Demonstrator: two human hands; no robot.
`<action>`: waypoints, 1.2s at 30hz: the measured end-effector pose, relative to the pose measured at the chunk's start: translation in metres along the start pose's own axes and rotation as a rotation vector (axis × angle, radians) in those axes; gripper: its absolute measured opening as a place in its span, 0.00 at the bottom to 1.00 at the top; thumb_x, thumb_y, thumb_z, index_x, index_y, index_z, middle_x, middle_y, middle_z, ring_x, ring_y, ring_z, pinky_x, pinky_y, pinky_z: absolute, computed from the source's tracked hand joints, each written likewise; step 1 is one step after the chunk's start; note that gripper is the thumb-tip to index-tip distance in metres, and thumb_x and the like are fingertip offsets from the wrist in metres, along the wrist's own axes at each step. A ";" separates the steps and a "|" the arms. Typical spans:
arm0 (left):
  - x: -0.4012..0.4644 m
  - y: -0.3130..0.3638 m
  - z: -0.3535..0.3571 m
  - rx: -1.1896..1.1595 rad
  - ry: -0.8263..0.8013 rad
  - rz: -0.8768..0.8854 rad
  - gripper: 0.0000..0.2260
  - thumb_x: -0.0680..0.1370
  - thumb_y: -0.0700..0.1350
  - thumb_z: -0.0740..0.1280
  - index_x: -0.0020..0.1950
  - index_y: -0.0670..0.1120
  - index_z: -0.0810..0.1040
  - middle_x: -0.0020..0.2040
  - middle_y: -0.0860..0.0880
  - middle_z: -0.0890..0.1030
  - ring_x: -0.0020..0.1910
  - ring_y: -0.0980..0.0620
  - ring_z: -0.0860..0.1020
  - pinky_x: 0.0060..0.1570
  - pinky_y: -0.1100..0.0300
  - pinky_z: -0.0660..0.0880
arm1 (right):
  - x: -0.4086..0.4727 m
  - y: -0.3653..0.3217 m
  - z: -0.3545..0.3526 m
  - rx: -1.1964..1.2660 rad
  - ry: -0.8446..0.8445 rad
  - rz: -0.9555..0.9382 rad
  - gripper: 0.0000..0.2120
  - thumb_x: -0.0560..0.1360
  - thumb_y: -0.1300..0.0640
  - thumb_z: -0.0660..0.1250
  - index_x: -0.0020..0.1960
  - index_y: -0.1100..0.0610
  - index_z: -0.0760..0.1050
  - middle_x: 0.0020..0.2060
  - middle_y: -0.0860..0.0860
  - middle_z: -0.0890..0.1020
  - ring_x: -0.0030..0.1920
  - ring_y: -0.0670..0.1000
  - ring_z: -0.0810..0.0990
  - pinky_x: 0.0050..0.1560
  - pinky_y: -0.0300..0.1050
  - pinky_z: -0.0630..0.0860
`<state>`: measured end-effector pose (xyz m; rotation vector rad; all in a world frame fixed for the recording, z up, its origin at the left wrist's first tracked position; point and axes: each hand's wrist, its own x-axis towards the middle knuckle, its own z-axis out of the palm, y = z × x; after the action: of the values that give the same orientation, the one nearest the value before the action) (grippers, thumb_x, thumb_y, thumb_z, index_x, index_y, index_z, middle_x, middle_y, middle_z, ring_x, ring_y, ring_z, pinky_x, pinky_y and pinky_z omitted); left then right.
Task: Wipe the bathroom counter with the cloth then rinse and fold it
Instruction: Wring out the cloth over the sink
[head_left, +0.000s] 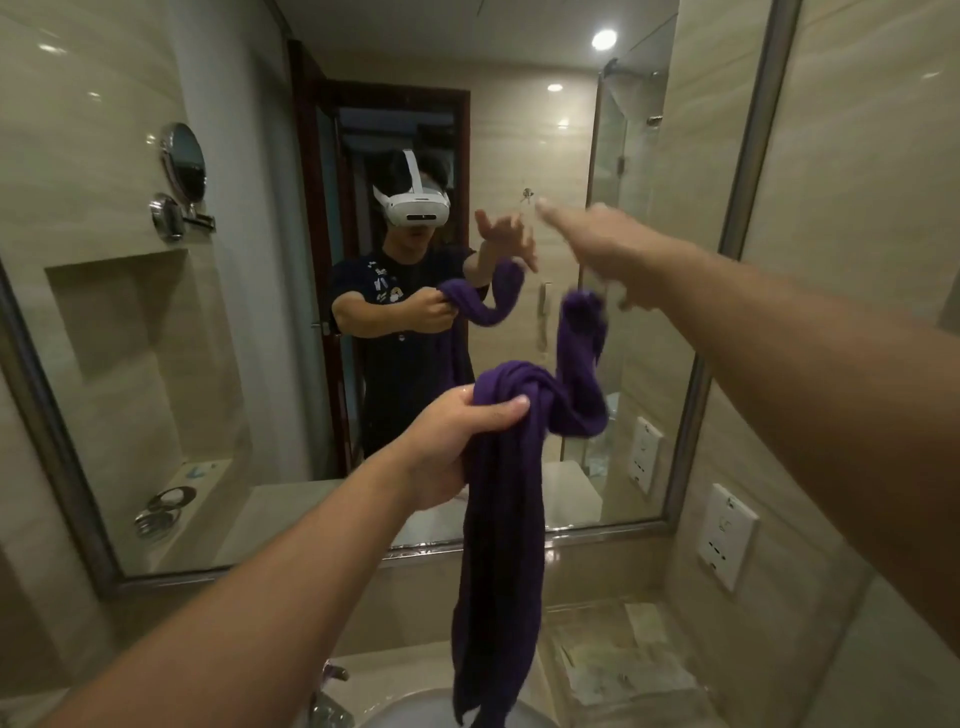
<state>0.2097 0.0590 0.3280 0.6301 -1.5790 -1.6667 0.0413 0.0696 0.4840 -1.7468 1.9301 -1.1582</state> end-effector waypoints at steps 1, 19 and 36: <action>0.005 0.007 0.003 -0.024 0.021 0.009 0.10 0.73 0.44 0.71 0.53 0.44 0.82 0.45 0.46 0.84 0.45 0.48 0.83 0.48 0.54 0.78 | -0.004 0.007 0.005 -0.089 -0.088 0.039 0.34 0.82 0.35 0.52 0.78 0.57 0.61 0.72 0.61 0.69 0.70 0.64 0.70 0.66 0.61 0.69; 0.035 0.059 -0.016 0.090 0.405 -0.138 0.15 0.77 0.44 0.67 0.64 0.46 0.77 0.58 0.43 0.83 0.56 0.42 0.81 0.57 0.46 0.77 | -0.027 0.094 0.082 0.591 -0.376 0.065 0.17 0.75 0.45 0.72 0.58 0.55 0.82 0.52 0.53 0.87 0.55 0.56 0.85 0.65 0.60 0.76; -0.011 0.050 -0.086 0.093 0.091 -0.264 0.31 0.66 0.30 0.74 0.66 0.50 0.75 0.62 0.45 0.81 0.55 0.43 0.83 0.46 0.43 0.81 | -0.005 0.077 0.049 0.826 -0.105 0.348 0.06 0.73 0.60 0.71 0.50 0.57 0.81 0.45 0.54 0.85 0.47 0.55 0.82 0.49 0.51 0.79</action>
<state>0.2923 0.0164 0.3649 0.9850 -1.5682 -1.7330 0.0226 0.0521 0.3961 -0.9671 1.3140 -1.4040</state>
